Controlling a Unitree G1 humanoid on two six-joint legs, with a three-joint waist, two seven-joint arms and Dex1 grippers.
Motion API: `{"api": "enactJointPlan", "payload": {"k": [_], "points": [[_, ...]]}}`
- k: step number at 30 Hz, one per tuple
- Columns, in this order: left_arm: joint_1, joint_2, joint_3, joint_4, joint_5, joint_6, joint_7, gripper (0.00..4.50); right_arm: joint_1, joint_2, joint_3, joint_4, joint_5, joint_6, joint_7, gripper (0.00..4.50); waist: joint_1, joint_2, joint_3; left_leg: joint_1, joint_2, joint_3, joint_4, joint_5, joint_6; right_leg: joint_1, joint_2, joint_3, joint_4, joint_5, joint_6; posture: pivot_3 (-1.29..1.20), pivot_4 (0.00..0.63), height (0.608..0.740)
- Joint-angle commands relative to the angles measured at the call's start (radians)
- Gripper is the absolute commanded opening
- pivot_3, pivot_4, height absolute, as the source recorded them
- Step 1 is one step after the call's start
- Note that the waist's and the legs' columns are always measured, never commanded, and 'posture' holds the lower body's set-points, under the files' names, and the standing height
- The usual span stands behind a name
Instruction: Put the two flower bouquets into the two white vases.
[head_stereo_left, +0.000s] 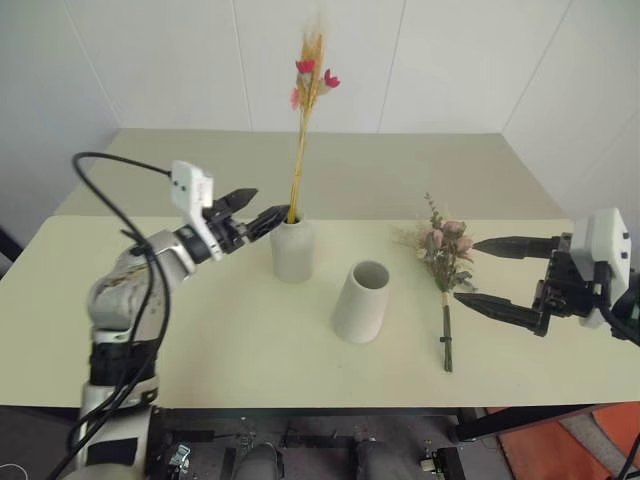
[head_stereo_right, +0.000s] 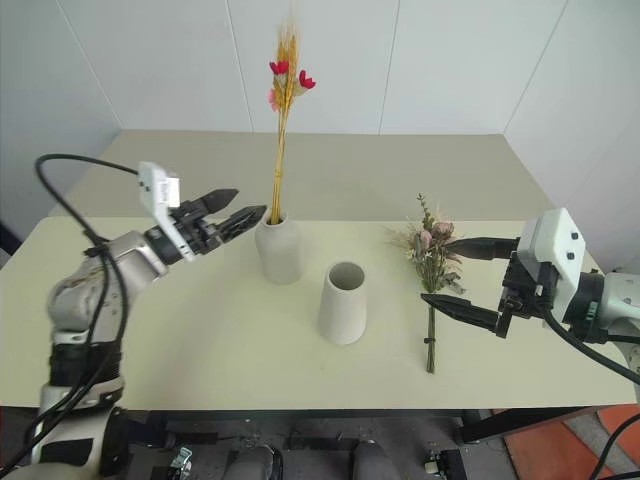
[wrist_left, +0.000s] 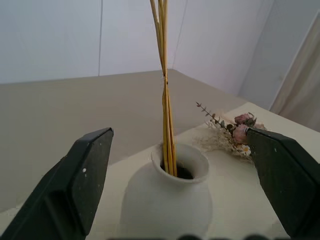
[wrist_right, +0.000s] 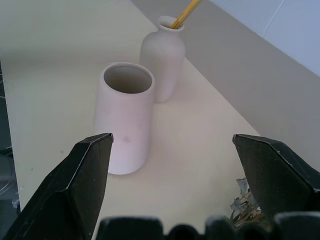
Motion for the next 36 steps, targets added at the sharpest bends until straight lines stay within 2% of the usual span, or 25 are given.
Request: {"api": "enactJointPlan", "payload": {"k": [1,5,8,12,19,21,23,25,27,31,36], "points": [[0.06,0.085,0.092,-0.136,-0.104,0.025,-0.074,4.44,-0.003,-0.021,-0.026,-0.005,0.005,0.0,0.007,4.5,0.002,0.0,0.0,0.0,0.0,0.0,0.0,0.0,0.0,0.0,0.0,0.0,0.0,0.0,0.0,0.0,0.15,0.74],[0.106,0.153,0.131,-0.173,-0.147,0.031,-0.099,4.44,-0.019,-0.029,0.003,0.015,-0.005,-0.001,0.011,4.5,0.014,0.0,0.0,0.001,0.0,0.001,0.0,0.0,0.0,0.001,0.0,0.0,0.0,0.0,0.0,0.0,0.15,0.74],[0.074,0.144,0.11,-0.145,-0.161,0.07,-0.041,4.44,-0.047,-0.027,0.032,0.03,-0.007,-0.002,0.011,4.5,0.014,0.0,0.0,0.002,0.0,0.001,0.0,0.0,0.0,0.002,0.0,0.0,-0.001,0.0,0.0,0.0,0.15,0.74],[0.027,0.16,0.053,-0.118,-0.191,0.137,-0.066,4.44,-0.065,-0.022,0.067,0.033,-0.016,0.008,-0.003,4.5,0.012,0.0,0.0,0.001,0.0,0.001,0.0,0.0,0.0,0.002,0.0,0.0,-0.001,0.0,0.0,0.0,0.15,0.74],[0.06,0.234,0.027,-0.117,-0.225,0.035,-0.383,4.44,-0.085,-0.049,0.13,0.033,-0.03,0.187,-0.112,4.5,0.002,0.0,0.0,0.0,0.001,0.001,-0.001,0.0,0.0,-0.001,0.0,0.0,-0.001,-0.001,-0.001,0.0,0.15,0.74],[0.061,0.254,0.024,-0.107,-0.228,0.016,-0.44,4.44,-0.139,-0.071,0.196,0.039,-0.051,0.316,-0.19,4.5,-0.001,0.0,0.0,0.0,0.001,0.001,-0.001,0.0,0.0,-0.001,0.0,0.0,0.0,-0.001,-0.001,0.0,0.15,0.74],[0.058,0.269,0.018,-0.098,-0.226,-0.004,-0.494,4.44,-0.259,-0.076,0.299,0.074,-0.052,0.53,-0.27,4.5,-0.005,0.0,0.0,0.001,0.001,0.002,-0.001,0.0,0.0,-0.001,0.0,0.001,0.0,-0.001,-0.002,0.0,0.15,0.74],[0.054,0.272,0.01,-0.094,-0.223,-0.017,-0.522,4.44,-0.379,-0.056,0.381,0.133,-0.045,0.718,-0.317,4.5,-0.011,0.0,0.0,0.002,0.001,0.002,-0.001,0.0,0.0,0.0,0.0,0.001,0.0,-0.001,-0.002,0.0,0.15,0.74],[0.054,0.271,0.0,-0.095,-0.216,-0.027,-0.537,4.44,-0.467,-0.021,0.453,0.196,-0.072,0.826,-0.36,4.5,-0.012,0.0,0.0,0.001,0.001,0.002,-0.001,0.0,0.0,-0.001,0.001,0.001,0.0,0.0,-0.003,0.0,0.15,0.74],[0.058,0.27,-0.007,-0.102,-0.211,-0.037,-0.545,4.44,-0.579,0.062,0.549,0.333,-0.147,0.929,-0.446,4.5,-0.013,0.0,0.0,-0.001,0.001,0.002,-0.001,0.0,0.0,-0.002,0.001,0.001,-0.001,-0.001,-0.003,0.0,0.15,0.74],[0.069,0.274,-0.002,-0.103,-0.211,-0.046,-0.546,4.44,-0.659,0.147,0.614,0.467,-0.224,0.905,-0.494,4.5,-0.013,0.0,0.0,-0.004,0.001,0.002,-0.001,0.0,0.0,-0.004,0.0,0.001,-0.001,-0.001,-0.003,0.0,0.15,0.74]]}}
